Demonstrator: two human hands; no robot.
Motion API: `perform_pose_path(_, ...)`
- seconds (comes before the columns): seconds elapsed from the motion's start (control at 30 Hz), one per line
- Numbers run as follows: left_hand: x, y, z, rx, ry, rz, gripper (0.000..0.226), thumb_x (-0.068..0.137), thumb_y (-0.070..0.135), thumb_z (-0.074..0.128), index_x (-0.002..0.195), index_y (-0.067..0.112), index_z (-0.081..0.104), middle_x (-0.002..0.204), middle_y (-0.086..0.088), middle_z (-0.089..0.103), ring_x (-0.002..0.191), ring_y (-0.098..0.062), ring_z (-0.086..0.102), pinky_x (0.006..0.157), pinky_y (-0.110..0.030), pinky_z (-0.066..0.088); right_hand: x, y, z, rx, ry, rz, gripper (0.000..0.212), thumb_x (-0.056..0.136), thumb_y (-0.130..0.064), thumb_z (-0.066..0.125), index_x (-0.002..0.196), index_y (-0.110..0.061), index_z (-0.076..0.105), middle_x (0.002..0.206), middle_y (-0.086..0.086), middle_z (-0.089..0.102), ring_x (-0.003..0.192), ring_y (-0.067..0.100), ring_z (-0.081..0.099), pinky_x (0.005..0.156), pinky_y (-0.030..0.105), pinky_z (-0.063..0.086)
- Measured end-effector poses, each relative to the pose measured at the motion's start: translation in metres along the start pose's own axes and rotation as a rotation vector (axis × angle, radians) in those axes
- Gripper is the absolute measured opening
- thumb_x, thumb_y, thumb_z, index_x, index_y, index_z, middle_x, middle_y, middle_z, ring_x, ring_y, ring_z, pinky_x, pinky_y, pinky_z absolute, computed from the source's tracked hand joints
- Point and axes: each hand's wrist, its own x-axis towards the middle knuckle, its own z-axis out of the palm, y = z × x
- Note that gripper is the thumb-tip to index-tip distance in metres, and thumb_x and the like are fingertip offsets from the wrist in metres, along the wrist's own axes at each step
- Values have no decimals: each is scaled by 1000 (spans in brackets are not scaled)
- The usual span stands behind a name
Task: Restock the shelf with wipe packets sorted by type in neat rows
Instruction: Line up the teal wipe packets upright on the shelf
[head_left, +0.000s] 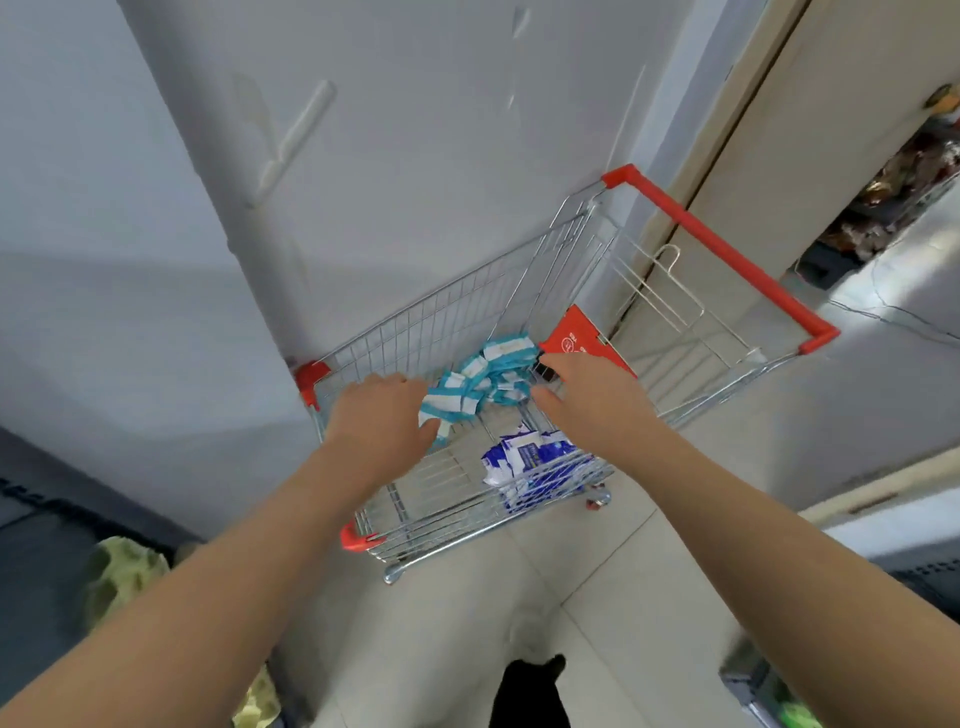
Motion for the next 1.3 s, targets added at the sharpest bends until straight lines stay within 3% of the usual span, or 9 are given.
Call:
perform_pose_path(0.07,29,-3,16,10,-29,-52,39,92,49,47,123,26,54,115,2,62,104,-19,57,84,-35,52,38,14,15,-21,-22,-60,35,98,-38,42,124,-18,54,115,7,63,102,24,58,71,30,39)
perform_pose_path(0.23,98,-16,62,-7,-102,-224,36,93,47,48,120,24,56,111,1,61,97,-17,57,75,-31,50,133,45,62,32,-98,-175,43,98,-36,44,137,-19,47,131,6,58,117,25,54,92,33,44)
perform_pose_path(0.4,160,-33,124,-14,-166,-324,35,94,46,47,120,24,55,112,2,62,103,-18,57,81,-34,48,213,63,132,36,-192,-259,40,97,-36,43,132,-18,52,128,5,59,115,25,55,87,36,47)
perform_pose_path(0.6,222,-66,213,-91,-304,-367,31,91,37,53,121,26,55,113,2,61,105,-20,56,87,-38,48,281,64,221,90,-294,-291,45,99,-35,42,141,-19,44,134,4,56,120,24,53,90,35,44)
perform_pose_path(0.8,272,-94,313,-168,-427,-274,45,89,31,59,132,22,49,124,-2,54,116,-24,49,95,-40,44,326,71,309,144,-350,-244,42,97,-35,45,137,-21,49,128,3,61,112,23,58,87,33,46)
perform_pose_path(0.97,306,-98,391,-123,-451,-92,64,79,34,67,137,24,42,135,0,50,120,-25,48,99,-39,41,347,80,370,235,-385,-197,43,96,-32,51,137,-18,51,131,6,59,119,25,55,99,38,44)
perform_pose_path(1.1,322,-98,427,-42,-484,-39,69,82,35,66,143,25,35,148,-3,35,133,-28,35,108,-44,33,363,87,404,274,-403,-215,43,96,-30,52,137,-17,51,135,5,57,123,23,53,102,35,42)
perform_pose_path(1.2,323,-98,436,-11,-412,-72,62,78,39,68,135,30,44,137,-5,40,127,-29,36,108,-44,29,373,91,420,266,-401,-254,42,96,-31,53,136,-19,52,133,4,59,121,22,54,99,32,42)
perform_pose_path(1.3,321,-105,429,-32,-368,-115,44,73,47,71,110,29,56,117,2,51,120,-25,39,107,-41,23,378,90,428,274,-401,-293,41,96,-29,54,135,-18,54,131,3,60,120,21,55,97,30,40)
